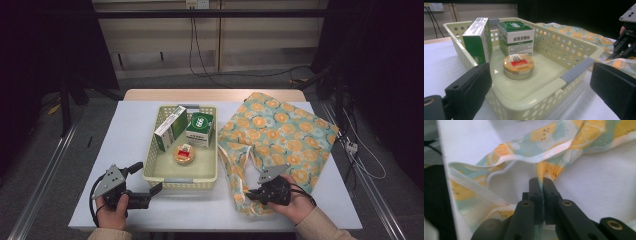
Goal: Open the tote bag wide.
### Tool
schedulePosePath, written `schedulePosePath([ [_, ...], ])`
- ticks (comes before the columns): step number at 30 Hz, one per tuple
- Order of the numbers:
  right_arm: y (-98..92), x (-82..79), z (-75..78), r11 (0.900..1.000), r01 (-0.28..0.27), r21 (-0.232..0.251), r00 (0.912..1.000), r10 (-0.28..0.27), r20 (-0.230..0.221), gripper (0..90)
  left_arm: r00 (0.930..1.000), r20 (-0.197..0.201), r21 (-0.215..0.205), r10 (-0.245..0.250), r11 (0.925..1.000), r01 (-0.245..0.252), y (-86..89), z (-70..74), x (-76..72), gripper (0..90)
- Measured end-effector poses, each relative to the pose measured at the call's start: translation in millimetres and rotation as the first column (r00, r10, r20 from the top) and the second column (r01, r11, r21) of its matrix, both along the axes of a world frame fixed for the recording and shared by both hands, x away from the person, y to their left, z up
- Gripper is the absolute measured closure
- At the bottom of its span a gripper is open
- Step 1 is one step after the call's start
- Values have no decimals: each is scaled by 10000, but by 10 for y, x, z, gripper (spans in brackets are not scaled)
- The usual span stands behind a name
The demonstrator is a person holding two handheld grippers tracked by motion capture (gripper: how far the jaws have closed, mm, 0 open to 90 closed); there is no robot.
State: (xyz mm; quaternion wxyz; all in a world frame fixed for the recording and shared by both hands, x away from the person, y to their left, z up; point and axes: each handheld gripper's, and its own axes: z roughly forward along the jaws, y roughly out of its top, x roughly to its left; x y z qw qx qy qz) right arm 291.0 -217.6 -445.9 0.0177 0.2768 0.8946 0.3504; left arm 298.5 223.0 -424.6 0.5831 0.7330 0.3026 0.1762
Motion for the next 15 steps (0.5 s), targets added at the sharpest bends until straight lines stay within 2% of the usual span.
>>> schedulePosePath([
  [3, 50, -29, 13, 9990, -411, 167, 9989, 415, -226, 895, 10000, -3, -30, 34, 10000, -34, 1, 1, -3, 36],
  [4, 67, -41, 29, 9981, -507, 353, 9981, 518, -326, 896, 10000, -18, -19, 35, 10000, -36, 5, 2, -4, 35],
  [7, 84, -53, 112, 9973, -618, 403, 9981, 620, -50, 897, 10000, 17, -31, 34, 10000, -34, 17, 0, -3, 36],
  [9, 46, -26, 176, 9966, -597, 575, 9982, 593, 89, 897, 10000, 31, -57, 40, 10000, -40, 26, 1, -3, 35],
  [12, -68, 47, 277, 9973, -269, 684, 9989, 243, 389, 897, 9999, 45, -70, 92, 9999, -92, 38, 11, -7, 36],
  [15, -210, 132, 377, 9939, 105, 1102, 9983, -168, 561, 897, 10000, 7, -112, 84, 9999, -84, 32, 9, -9, 35],
])
